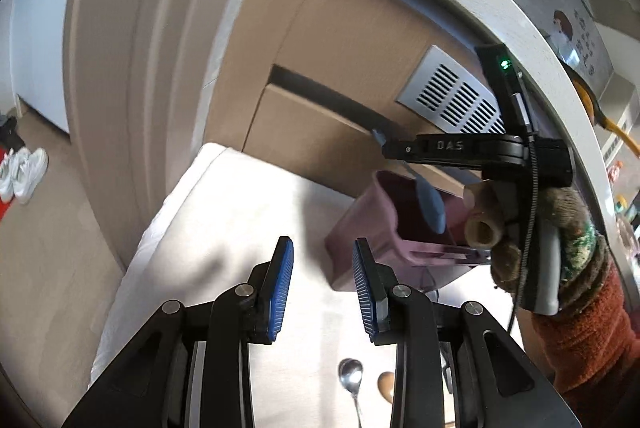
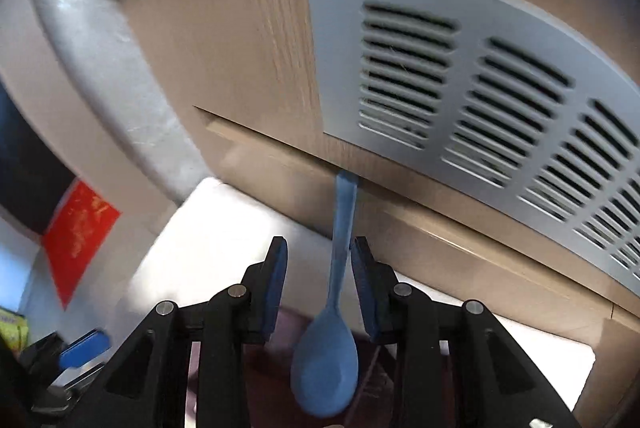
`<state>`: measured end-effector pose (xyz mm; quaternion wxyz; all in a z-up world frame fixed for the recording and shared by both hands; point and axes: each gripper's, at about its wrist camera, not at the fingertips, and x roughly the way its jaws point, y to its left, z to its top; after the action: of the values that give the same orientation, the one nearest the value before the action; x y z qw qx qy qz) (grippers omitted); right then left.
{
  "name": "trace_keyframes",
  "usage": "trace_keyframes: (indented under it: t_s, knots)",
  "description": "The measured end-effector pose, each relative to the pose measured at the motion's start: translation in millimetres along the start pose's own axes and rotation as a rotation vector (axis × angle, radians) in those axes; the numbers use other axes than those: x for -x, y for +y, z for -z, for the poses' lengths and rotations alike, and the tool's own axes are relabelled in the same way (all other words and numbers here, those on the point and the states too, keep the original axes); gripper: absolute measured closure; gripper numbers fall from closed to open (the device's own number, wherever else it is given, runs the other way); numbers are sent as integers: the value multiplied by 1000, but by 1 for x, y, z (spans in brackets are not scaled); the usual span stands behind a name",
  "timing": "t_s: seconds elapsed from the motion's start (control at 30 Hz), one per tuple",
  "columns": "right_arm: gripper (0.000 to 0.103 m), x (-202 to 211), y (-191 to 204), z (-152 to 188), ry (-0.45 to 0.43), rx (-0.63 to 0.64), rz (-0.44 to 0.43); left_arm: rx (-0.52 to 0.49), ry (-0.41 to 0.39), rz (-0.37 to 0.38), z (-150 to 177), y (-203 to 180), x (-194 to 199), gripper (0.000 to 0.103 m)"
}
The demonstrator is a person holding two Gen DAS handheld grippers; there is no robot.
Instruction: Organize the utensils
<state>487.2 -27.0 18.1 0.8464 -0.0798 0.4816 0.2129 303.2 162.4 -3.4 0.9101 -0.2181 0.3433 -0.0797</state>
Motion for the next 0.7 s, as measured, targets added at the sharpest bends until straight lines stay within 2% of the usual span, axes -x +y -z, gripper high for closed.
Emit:
trace_keyframes:
  t_s: [0.07, 0.13, 0.17, 0.27, 0.4, 0.5, 0.63, 0.7]
  knots:
    - [75, -12, -1, -1, 22, -20, 29, 23, 10, 5, 0, 9, -1, 71]
    - [91, -20, -3, -2, 31, -41, 37, 40, 14, 9, 0, 15, -2, 71]
    - [93, -22, 0, -6, 27, -42, 35, 46, 13, 11, 0, 17, -1, 71]
    - [94, 4, 5, 4, -81, -10, 6, 64, 8, 18, 1, 22, 0, 71]
    - [94, 50, 14, 35, -292, 61, -26, 54, 19, 12, 4, 19, -2, 71]
    - [93, 62, 17, 54, -345, 85, -60, 39, 18, 1, 3, 11, -5, 71]
    - [87, 74, 6, 74, -328, 73, -95, 13, 26, -8, 9, -2, 0, 71]
    - [86, 89, -1, 88, -344, 66, -82, -1, 47, -17, 14, -8, 0, 71]
